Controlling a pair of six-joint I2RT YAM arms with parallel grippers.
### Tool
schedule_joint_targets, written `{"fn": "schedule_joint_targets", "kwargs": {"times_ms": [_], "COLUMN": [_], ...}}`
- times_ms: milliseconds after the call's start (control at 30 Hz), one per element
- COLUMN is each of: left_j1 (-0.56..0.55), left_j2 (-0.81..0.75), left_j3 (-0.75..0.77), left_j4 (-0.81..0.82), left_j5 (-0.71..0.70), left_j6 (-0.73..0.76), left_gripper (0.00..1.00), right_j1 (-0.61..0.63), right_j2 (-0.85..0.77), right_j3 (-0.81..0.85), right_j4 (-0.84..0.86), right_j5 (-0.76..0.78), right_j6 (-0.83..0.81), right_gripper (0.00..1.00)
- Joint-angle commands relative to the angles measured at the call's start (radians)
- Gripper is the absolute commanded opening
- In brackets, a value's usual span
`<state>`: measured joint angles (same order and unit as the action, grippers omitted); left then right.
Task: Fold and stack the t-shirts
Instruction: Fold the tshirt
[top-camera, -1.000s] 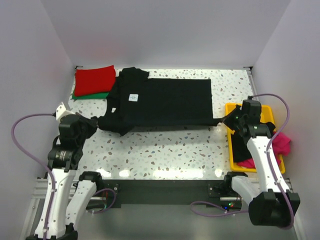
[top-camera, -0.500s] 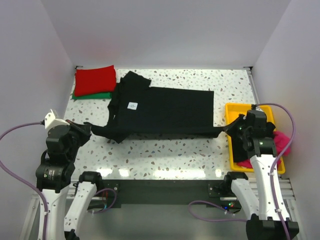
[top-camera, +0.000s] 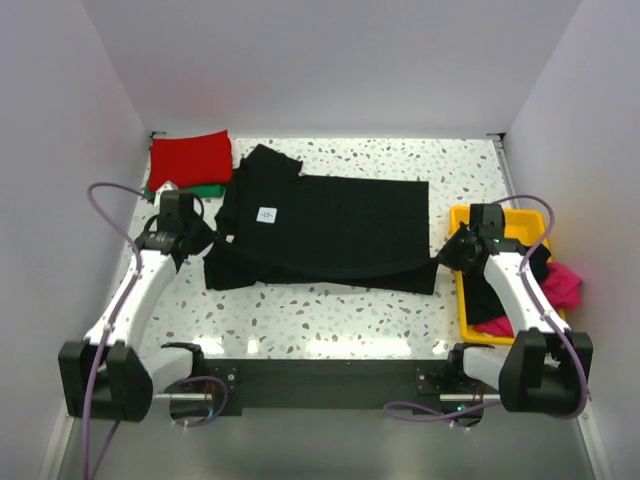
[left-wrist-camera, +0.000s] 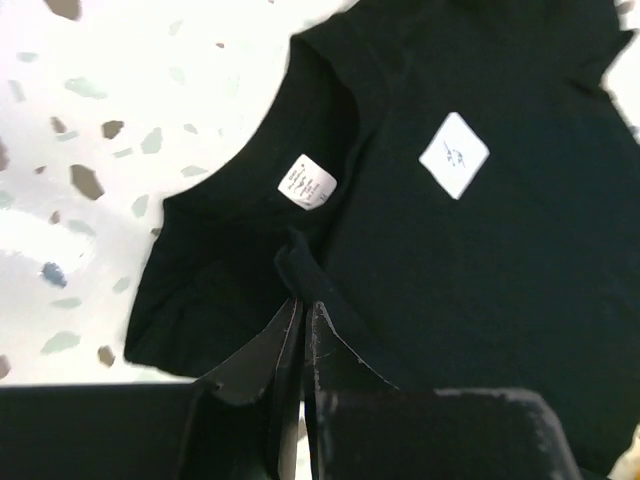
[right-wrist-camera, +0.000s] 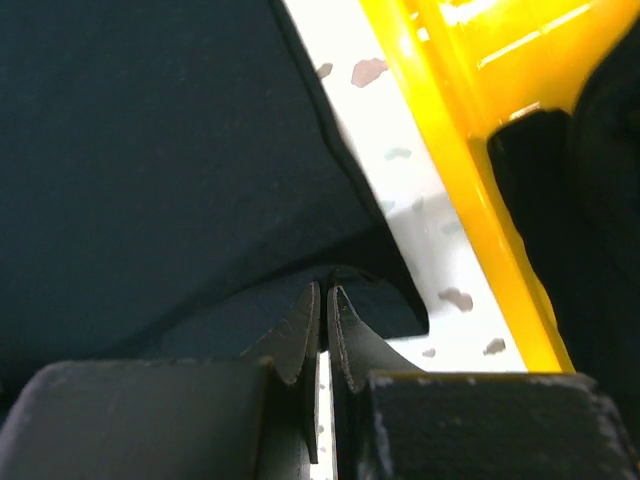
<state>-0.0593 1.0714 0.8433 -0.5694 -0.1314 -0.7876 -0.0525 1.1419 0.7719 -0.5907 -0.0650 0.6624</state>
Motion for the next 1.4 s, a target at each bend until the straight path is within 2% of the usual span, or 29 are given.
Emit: {"fn": "schedule_joint_targets", "kwargs": {"times_ms": [0, 200, 467, 733, 1067, 1233, 1367], "left_j1": [0.006, 0.004, 0.006, 0.003, -0.019, -0.019, -0.016], "left_j2": [0.170, 0.355, 0.412, 0.432, 0.570, 0.546, 0.405], "left_j3": [0.072, 0.166, 0.160, 0.227, 0.316, 0.313, 0.234], "left_j4": [0.161, 0.203, 0.235, 0.229, 0.217, 0.192, 0.187], "left_j5": [0.024, 0.035, 0.023, 0.032, 0.039, 0.035, 0.016], "left_j6": [0.007, -0.013, -0.012, 0.004, 0.005, 0.007, 0.010], "left_gripper": [0.08, 0.09, 0.11, 0.11, 0.12, 0.11, 0.12], "right_j1": [-0.004, -0.003, -0.004, -0.003, -0.003, -0.003, -0.003], "right_j2": [0.091, 0.220, 0.275, 0.289, 0.325, 0.320, 0.253], "right_j3": [0.016, 0.047, 0.056, 0.076, 0.089, 0.087, 0.061], "right_j4": [0.130, 0.186, 0.215, 0.215, 0.227, 0.223, 0.206], "right_j5": [0.025, 0.025, 0.031, 0.031, 0.030, 0.031, 0.041], "right_j6": [0.023, 0.042, 0.034, 0.032, 0.026, 0.022, 0.011], "right_gripper": [0.00, 0.00, 0.00, 0.00, 0.00, 0.00, 0.00]}}
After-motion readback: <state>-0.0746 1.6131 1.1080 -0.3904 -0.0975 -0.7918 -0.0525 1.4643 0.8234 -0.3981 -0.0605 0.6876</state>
